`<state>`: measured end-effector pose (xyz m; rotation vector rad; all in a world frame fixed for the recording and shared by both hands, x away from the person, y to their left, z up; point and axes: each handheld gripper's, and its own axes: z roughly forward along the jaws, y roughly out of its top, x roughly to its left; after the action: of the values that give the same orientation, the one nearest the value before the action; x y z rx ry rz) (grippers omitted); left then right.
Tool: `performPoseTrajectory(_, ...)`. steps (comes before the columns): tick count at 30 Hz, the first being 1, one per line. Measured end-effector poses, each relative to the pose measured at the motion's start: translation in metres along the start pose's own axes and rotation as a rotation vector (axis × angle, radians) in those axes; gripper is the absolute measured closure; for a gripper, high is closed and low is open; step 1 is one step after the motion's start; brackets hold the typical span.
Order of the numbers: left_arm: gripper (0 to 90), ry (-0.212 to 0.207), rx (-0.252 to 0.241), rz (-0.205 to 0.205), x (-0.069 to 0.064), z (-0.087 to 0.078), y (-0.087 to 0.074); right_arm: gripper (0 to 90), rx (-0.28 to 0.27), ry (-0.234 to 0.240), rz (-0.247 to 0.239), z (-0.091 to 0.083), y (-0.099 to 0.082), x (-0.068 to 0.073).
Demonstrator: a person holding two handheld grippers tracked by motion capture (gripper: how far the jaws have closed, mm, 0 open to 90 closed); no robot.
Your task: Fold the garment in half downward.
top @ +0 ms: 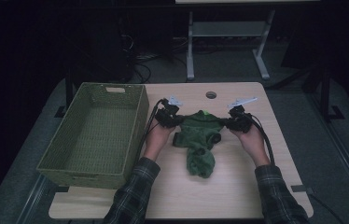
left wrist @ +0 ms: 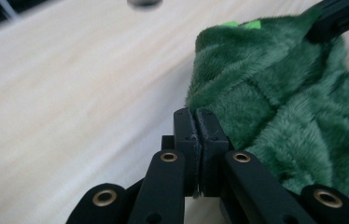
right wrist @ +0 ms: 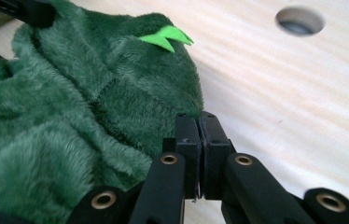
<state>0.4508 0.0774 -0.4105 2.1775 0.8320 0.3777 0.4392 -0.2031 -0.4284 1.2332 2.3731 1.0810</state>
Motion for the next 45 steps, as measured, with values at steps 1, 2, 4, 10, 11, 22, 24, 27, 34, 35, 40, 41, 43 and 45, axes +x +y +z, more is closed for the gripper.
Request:
performPoseTrajectory(1, 88.2, 0.003, -0.016, 0.003, -0.001, -0.003, 0.003, 88.1, -0.007, -0.005, 0.004, -0.003, 0.002, -0.001)
performPoseTrajectory(2, 88.2, 0.006, -0.037, 0.004, -0.002, -0.007, 0.005, 88.1, -0.019, -0.006, 0.006, -0.006, 0.005, -0.001)
performPoseTrajectory(4, 88.1, -0.002, -0.069, 0.000, -0.003, -0.013, 0.009, 88.0, -0.064, -0.009, 0.013, -0.012, 0.008, -0.002)
performPoseTrajectory(10, 88.0, -0.037, -0.109, 0.011, -0.013, -0.026, 0.008, 87.3, -0.106, 0.037, 0.038, -0.025, 0.006, -0.002)
performPoseTrajectory(11, 88.0, -0.038, -0.109, 0.020, -0.016, -0.028, 0.007, 87.1, -0.106, 0.040, 0.035, -0.027, 0.005, -0.001)
performPoseTrajectory(22, 87.9, -0.084, -0.142, 0.017, -0.034, -0.048, -0.007, 86.6, -0.174, 0.069, -0.037, -0.054, -0.010, 0.024)
performPoseTrajectory(24, 87.8, -0.092, -0.148, 0.009, -0.036, -0.052, -0.011, 86.6, -0.174, 0.077, -0.044, -0.058, -0.013, 0.027)
performPoseTrajectory(27, 87.8, -0.112, -0.163, -0.005, -0.038, -0.059, -0.018, 86.6, -0.184, 0.084, -0.061, -0.064, -0.019, 0.034)
performPoseTrajectory(34, 87.7, -0.146, -0.165, 0.019, -0.052, -0.069, -0.034, 86.4, -0.198, 0.113, -0.093, -0.075, -0.034, 0.049)
performPoseTrajectory(35, 87.8, -0.149, -0.162, 0.029, -0.055, -0.070, -0.036, 86.4, -0.199, 0.123, -0.095, -0.076, -0.036, 0.051)
performPoseTrajectory(40, 87.8, -0.163, -0.149, 0.062, -0.066, -0.077, -0.049, 86.4, -0.197, 0.146, -0.133, -0.081, -0.049, 0.067)
performPoseTrajectory(41, 87.8, -0.173, -0.148, 0.060, -0.069, -0.077, -0.052, 86.4, -0.199, 0.150, -0.141, -0.081, -0.052, 0.070)
performPoseTrajectory(43, 87.8, -0.176, -0.140, 0.070, -0.075, -0.077, -0.058, 86.4, -0.190, 0.171, -0.142, -0.082, -0.059, 0.075)
performPoseTrajectory(45, 88.0, -0.168, -0.138, 0.091, -0.079, -0.077, -0.064, 86.4, -0.181, 0.182, -0.152, -0.082, -0.065, 0.079)
